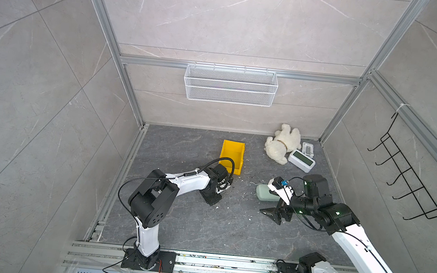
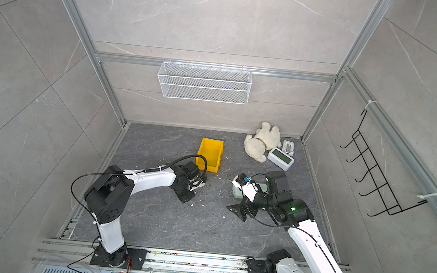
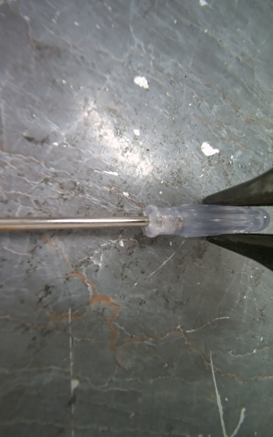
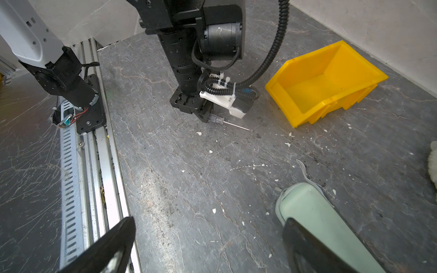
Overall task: Put the screwdriver in the bin
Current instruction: Pick up the screwdriver from the center of the table, then place the screwdriver in the bin.
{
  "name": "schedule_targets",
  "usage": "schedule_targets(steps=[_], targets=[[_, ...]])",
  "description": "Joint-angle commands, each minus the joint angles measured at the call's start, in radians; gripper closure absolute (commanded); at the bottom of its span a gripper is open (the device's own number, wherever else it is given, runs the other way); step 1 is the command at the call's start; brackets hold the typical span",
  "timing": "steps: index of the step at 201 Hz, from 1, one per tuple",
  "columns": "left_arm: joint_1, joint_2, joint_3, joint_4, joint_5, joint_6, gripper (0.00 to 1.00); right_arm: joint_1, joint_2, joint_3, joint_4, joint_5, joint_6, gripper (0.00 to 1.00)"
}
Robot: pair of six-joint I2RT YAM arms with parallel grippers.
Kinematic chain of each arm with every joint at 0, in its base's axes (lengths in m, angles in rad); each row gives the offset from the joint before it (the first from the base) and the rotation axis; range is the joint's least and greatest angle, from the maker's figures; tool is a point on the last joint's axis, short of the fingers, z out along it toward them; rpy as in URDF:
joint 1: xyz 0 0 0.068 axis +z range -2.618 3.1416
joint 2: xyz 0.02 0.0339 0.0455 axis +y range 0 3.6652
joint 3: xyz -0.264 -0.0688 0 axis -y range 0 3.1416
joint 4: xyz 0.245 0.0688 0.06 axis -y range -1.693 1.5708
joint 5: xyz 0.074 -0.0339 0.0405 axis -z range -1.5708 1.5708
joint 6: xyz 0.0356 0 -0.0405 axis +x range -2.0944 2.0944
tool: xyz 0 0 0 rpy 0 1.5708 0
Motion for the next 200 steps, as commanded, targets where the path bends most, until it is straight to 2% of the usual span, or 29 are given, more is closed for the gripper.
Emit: schedule_targets(steps=[1, 50, 101, 123, 158, 200], targets=[[-0.003, -0.052, 0.013, -0.016, -0.004, -0.021, 1.0, 0.006, -0.022, 0.042, -0.044, 0.019, -0.033, 0.01], [-0.003, -0.187, 0.035, 0.024, 0.028, -0.063, 1.0, 0.006, -0.036, 0.074, -0.029, -0.001, -0.011, 0.01], [-0.001, -0.248, 0.168, 0.039, 0.01, -0.111, 1.0, 0.005, -0.051, 0.079, 0.107, 0.026, 0.065, 0.01], [0.0, -0.204, 0.266, 0.036, -0.018, -0.133, 1.0, 0.007, -0.063, 0.047, 0.231, 0.07, 0.11, 0.01], [0.018, -0.056, 0.467, -0.012, -0.056, -0.162, 1.0, 0.007, -0.052, 0.023, 0.364, 0.149, 0.164, 0.01], [0.054, 0.136, 0.664, -0.029, -0.075, -0.214, 1.0, 0.006, -0.025, -0.024, 0.5, 0.234, 0.162, 0.01]])
